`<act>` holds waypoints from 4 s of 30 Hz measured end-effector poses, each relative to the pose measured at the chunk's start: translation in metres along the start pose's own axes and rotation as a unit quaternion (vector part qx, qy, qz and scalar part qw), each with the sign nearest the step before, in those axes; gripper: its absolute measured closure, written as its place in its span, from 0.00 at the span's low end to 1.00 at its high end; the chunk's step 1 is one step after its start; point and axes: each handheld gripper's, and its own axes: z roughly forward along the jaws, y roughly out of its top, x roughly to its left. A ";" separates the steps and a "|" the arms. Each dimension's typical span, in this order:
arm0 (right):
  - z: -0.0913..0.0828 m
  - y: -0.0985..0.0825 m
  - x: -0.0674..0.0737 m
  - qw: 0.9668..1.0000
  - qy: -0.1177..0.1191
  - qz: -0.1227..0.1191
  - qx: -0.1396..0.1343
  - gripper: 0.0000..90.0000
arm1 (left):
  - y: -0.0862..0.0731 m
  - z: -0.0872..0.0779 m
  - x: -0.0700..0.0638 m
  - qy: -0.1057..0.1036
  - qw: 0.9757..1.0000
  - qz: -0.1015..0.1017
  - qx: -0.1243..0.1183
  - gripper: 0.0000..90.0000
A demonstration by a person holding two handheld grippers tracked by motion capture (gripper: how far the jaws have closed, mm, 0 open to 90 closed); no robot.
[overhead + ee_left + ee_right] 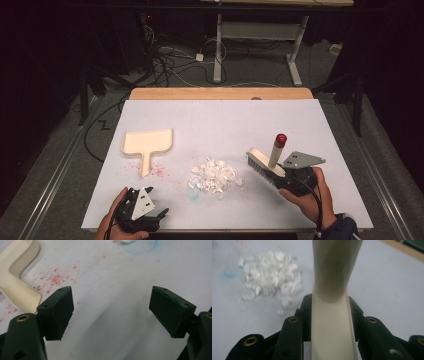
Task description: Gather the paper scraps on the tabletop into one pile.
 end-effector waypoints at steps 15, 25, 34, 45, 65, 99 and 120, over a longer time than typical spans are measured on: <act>0.036 0.028 0.057 0.994 0.081 -0.068 0.016 0.76 | 0.002 0.005 -0.002 -0.020 1.000 -0.002 0.002 0.21; 0.018 0.032 0.053 0.993 0.086 -0.077 -0.028 0.76 | 0.000 0.003 -0.002 -0.019 1.000 0.003 0.004 0.21; -0.001 0.038 0.060 0.975 0.168 -0.076 -0.126 0.76 | -0.002 -0.005 0.003 0.001 1.000 -0.007 -0.003 0.21; 0.069 0.044 0.111 0.958 0.245 -0.130 -0.074 0.76 | -0.006 -0.015 0.015 0.028 0.999 -0.031 -0.027 0.21; 0.045 0.054 0.068 0.975 0.183 -0.067 -0.103 0.75 | -0.005 -0.006 0.004 -0.002 1.000 -0.012 -0.003 0.21; 0.110 0.071 0.086 0.998 -0.039 0.002 -0.047 0.76 | -0.003 -0.001 0.004 -0.010 1.000 -0.008 -0.002 0.21; 0.041 0.060 0.013 0.994 -0.059 0.011 -0.089 0.76 | -0.002 -0.006 0.004 0.018 1.000 -0.010 -0.013 0.21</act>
